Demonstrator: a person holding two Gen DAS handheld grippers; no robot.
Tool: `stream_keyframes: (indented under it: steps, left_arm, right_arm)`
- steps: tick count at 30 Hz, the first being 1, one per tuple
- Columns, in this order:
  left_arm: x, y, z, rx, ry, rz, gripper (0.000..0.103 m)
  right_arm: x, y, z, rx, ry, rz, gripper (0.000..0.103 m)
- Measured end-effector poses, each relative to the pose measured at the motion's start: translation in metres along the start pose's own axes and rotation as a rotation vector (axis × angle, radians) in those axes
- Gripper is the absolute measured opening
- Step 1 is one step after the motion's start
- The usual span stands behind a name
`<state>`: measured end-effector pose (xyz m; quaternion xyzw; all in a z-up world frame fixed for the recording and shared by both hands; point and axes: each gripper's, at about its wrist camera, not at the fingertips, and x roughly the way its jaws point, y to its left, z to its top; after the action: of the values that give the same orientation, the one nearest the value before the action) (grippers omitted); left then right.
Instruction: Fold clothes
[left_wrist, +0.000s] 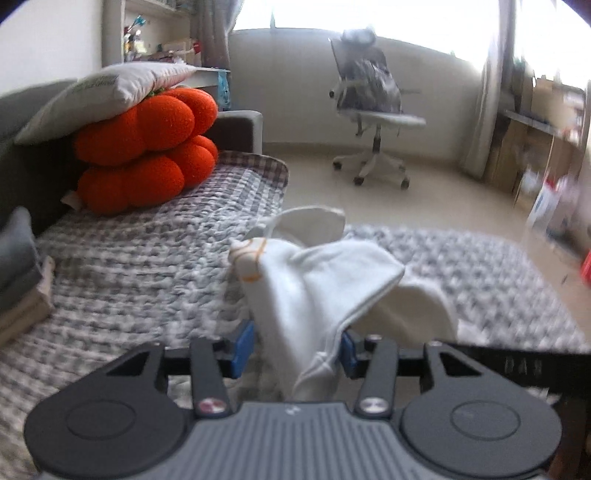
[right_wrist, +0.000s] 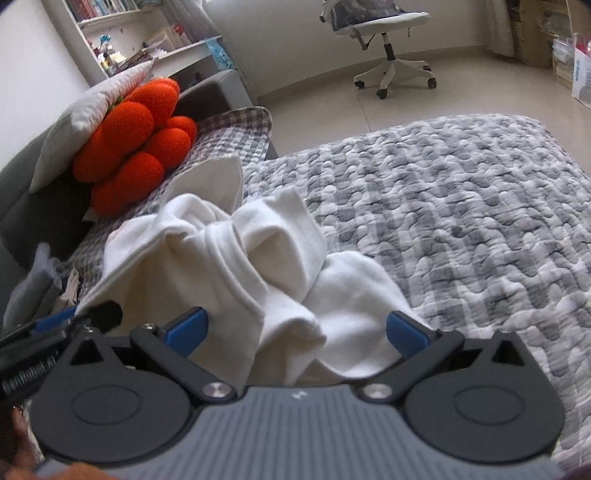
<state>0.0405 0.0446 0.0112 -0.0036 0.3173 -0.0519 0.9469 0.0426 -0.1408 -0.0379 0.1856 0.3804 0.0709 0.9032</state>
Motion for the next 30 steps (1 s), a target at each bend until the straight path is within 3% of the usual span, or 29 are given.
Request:
stream_keyframes:
  steps: [7, 11, 12, 24, 30]
  left_arm:
    - [0.019, -0.019, 0.003, 0.016, -0.025, -0.020, 0.045]
    - [0.023, -0.026, 0.004, 0.035, -0.038, -0.010, 0.017]
    - [0.021, -0.026, 0.004, 0.038, -0.044, -0.017, 0.015]
    - [-0.016, -0.032, -0.007, 0.127, -0.096, -0.248, 0.010]
    - [-0.022, -0.054, -0.019, 0.212, -0.044, -0.381, 0.010]
  right_arm:
    - [-0.001, -0.009, 0.004, 0.013, -0.007, -0.015, 0.103]
    - [-0.005, -0.015, 0.007, 0.015, -0.013, -0.044, 0.103]
    - [-0.007, -0.017, 0.007, 0.016, -0.018, -0.052, 0.103]
    - [-0.048, -0.040, 0.008, 0.073, -0.079, -0.037, 0.103]
    - [-0.068, -0.049, 0.008, 0.080, -0.118, -0.013, 0.103]
